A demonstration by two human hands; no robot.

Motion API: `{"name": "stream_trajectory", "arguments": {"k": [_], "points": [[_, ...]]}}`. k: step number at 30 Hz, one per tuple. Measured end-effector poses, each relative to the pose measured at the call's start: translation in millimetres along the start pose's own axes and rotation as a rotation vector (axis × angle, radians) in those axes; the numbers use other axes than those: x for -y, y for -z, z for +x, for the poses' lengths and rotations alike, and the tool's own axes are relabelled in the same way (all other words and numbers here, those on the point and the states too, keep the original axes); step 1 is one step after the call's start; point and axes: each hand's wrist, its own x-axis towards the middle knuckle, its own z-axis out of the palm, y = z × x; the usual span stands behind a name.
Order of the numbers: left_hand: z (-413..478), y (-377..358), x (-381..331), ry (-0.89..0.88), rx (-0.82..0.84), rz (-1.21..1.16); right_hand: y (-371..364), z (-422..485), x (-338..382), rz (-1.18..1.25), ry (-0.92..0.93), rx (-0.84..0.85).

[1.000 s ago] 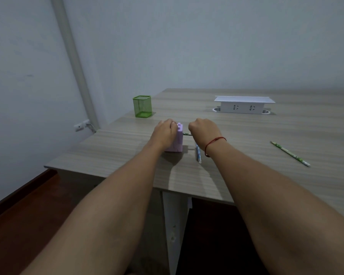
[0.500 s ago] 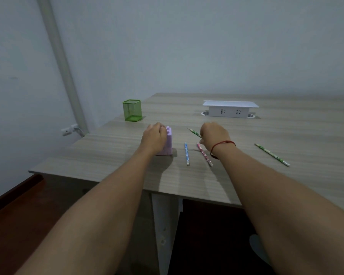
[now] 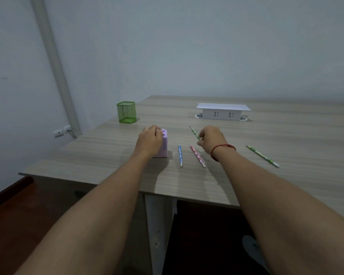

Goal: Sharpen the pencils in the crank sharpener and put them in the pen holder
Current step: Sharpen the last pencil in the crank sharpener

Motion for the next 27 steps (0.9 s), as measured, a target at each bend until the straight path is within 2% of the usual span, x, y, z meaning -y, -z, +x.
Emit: {"name": "stream_trajectory", "arguments": {"k": [8, 21, 27], "points": [[-7, -3, -10, 0.001, -0.007, -0.018, -16, -14, -7, -0.115, -0.111, -0.01], [-3, -7, -10, 0.027, -0.053, 0.001, -15, -12, -21, -0.121, -0.124, -0.012], [-2, -15, -12, 0.027, -0.111, 0.002, 8, -15, -55, -0.37, -0.127, -0.115]]}}
